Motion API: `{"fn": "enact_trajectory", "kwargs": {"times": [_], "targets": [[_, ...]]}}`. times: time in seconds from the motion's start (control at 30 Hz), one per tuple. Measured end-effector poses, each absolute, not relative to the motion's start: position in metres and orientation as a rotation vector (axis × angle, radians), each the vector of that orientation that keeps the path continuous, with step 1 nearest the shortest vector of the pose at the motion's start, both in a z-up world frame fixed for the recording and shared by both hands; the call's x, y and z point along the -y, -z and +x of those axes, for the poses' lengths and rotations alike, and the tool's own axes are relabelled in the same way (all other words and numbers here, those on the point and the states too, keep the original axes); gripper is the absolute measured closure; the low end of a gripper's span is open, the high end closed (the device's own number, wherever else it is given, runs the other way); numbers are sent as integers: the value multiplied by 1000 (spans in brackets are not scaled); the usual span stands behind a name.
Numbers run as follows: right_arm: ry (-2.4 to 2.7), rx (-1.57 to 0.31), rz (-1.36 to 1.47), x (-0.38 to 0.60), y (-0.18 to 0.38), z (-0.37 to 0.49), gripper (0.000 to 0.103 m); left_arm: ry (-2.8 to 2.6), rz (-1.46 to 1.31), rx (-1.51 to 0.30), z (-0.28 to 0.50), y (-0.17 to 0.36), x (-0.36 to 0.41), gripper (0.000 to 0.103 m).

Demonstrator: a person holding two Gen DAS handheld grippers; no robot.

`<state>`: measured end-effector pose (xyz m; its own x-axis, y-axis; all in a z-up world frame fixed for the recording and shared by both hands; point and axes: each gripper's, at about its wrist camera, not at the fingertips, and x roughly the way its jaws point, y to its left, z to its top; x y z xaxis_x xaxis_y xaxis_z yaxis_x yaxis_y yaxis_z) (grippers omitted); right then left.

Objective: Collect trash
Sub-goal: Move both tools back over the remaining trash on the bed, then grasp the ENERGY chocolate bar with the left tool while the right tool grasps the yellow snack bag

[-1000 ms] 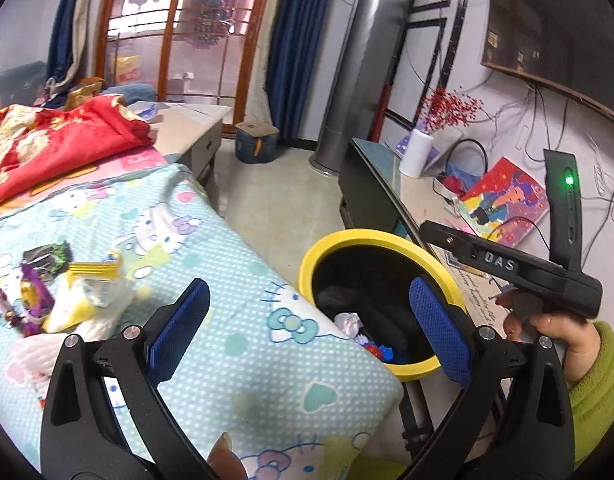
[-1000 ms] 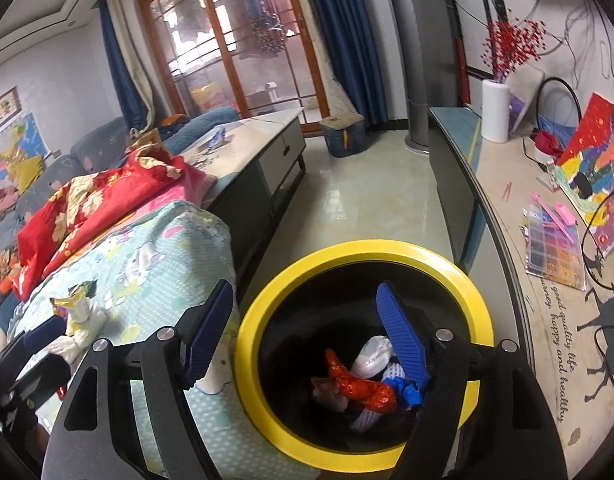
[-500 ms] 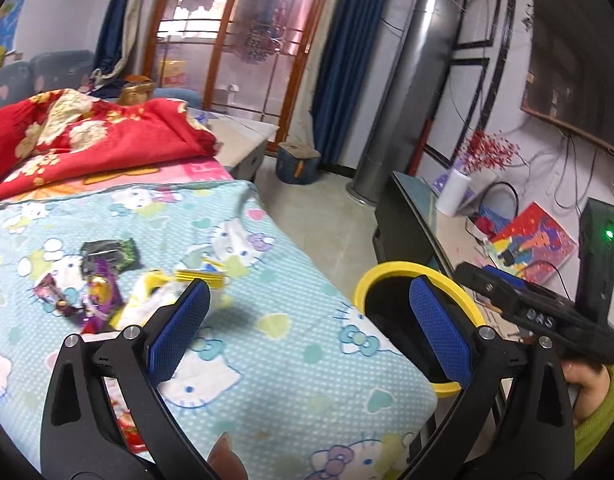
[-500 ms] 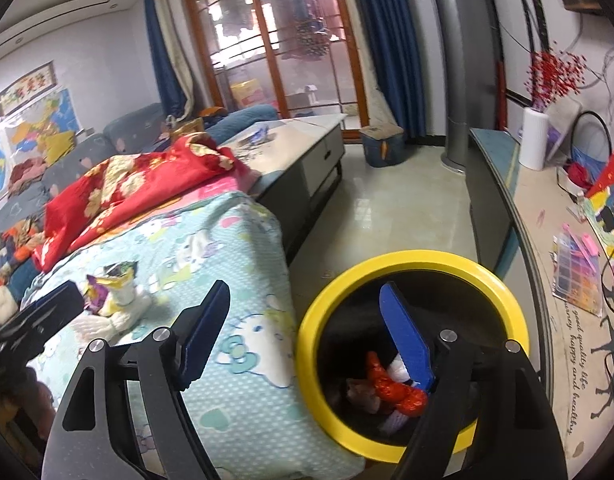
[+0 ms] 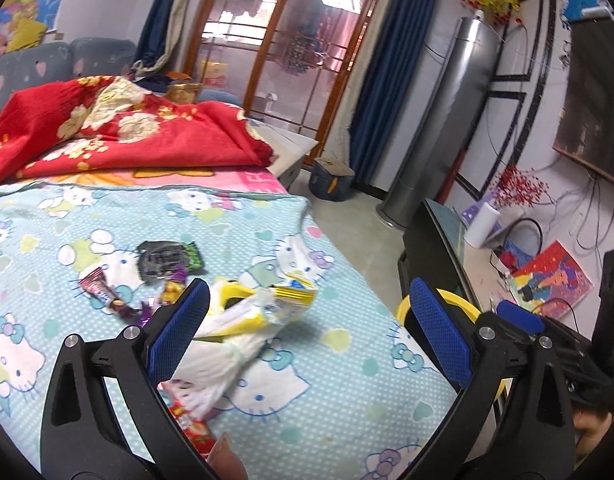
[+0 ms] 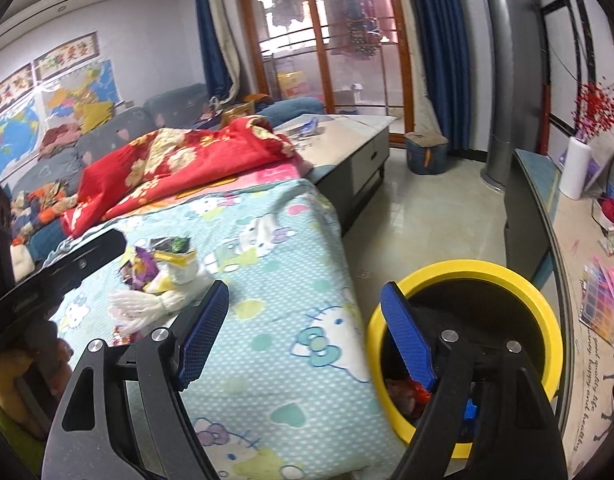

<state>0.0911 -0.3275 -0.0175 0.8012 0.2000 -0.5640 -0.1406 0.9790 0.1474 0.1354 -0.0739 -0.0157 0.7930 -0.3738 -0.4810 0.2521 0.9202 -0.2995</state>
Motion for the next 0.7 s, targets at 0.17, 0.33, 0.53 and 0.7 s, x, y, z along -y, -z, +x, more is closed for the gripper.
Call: {"fn": "enact_trajectory", "kwargs": {"times": [0.17, 0.33, 0.53, 0.7], "targets": [[-217, -622, 78, 310, 17, 93, 27, 299, -250, -558, 137, 16, 56, 11], [-250, -628, 55, 292, 17, 95, 26, 257, -283, -560, 141, 18, 37, 11], [-295, -636, 19, 266, 18, 102, 25, 193, -326, -566, 145, 23, 12, 11], [-321, -648, -1, 248, 20, 111, 25, 152, -365, -573, 148, 29, -9, 11]]}}
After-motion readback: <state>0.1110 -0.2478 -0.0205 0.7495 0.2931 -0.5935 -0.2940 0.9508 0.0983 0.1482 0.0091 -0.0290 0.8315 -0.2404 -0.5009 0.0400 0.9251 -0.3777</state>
